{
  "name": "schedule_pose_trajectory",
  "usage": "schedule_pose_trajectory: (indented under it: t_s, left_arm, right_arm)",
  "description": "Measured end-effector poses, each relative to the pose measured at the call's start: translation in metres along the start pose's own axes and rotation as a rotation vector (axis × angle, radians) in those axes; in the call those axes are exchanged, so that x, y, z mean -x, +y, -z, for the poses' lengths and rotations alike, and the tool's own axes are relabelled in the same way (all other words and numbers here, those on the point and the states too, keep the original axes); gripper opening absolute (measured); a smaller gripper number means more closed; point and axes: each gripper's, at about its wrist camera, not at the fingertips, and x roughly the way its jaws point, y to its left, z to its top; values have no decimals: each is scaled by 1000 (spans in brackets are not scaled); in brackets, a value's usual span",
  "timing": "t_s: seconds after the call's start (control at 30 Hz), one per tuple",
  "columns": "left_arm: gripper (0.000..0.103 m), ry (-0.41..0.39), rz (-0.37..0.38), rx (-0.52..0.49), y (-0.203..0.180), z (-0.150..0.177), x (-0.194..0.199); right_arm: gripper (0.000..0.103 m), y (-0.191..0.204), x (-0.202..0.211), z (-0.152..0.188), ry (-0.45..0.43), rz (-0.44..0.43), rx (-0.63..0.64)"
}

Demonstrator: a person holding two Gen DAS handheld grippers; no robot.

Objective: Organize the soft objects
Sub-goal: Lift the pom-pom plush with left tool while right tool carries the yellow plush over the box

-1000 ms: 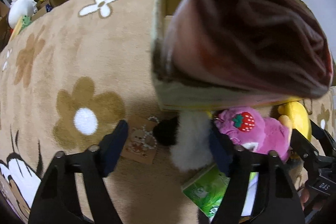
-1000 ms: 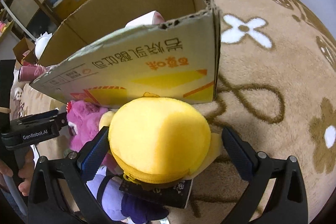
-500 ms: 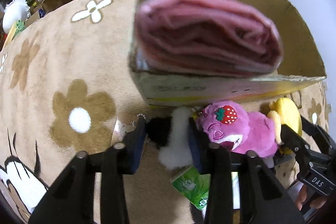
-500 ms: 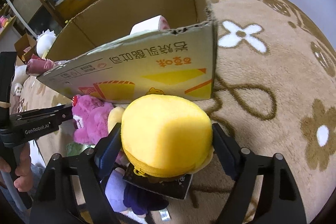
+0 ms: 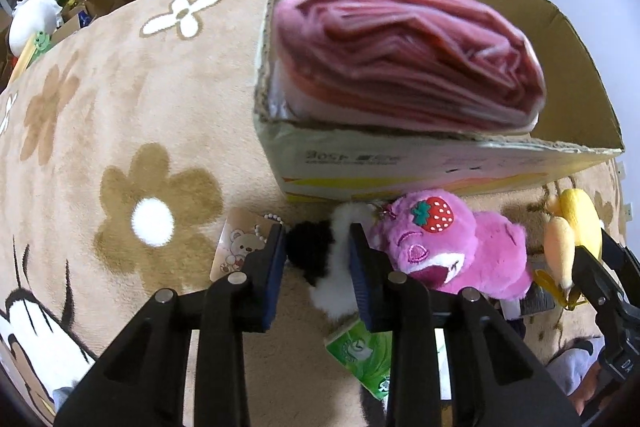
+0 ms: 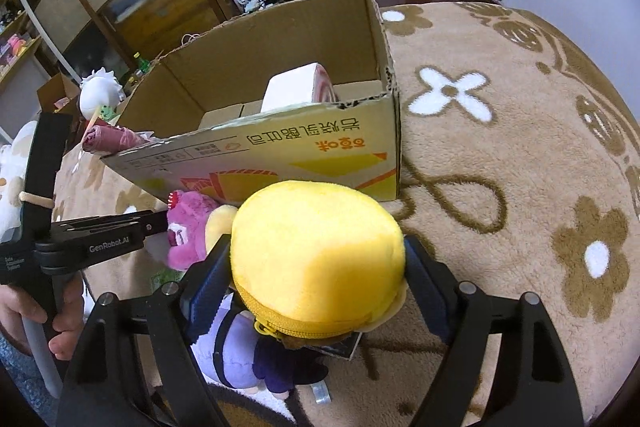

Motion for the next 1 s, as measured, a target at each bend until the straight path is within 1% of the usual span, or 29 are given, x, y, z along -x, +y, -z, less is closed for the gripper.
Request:
schedule_pose_trajectory:
  t_s: [0.17,0.53,0.73,0.87,1.0]
  left_arm:
    - [23,-17,3,-2,2,7,9]
    - [22,-87,-12,-28,-6,17,41]
    - [22,-180,-40,-57,-12,23,74]
    - [22,-246,-39,-68,-17,28,96]
    - [22,-337,-46,-80,-21,29,121]
  right_arm:
    - [86,-2,3,-2,-15,7,0]
    - [86,0,28,-8,-92,-17,-13]
    - [86,1,51,-12,-162,-36,-14]
    - [86,5,65,-13,-209,-41,0]
    - [86,9,77,-15,-253,-45,15]
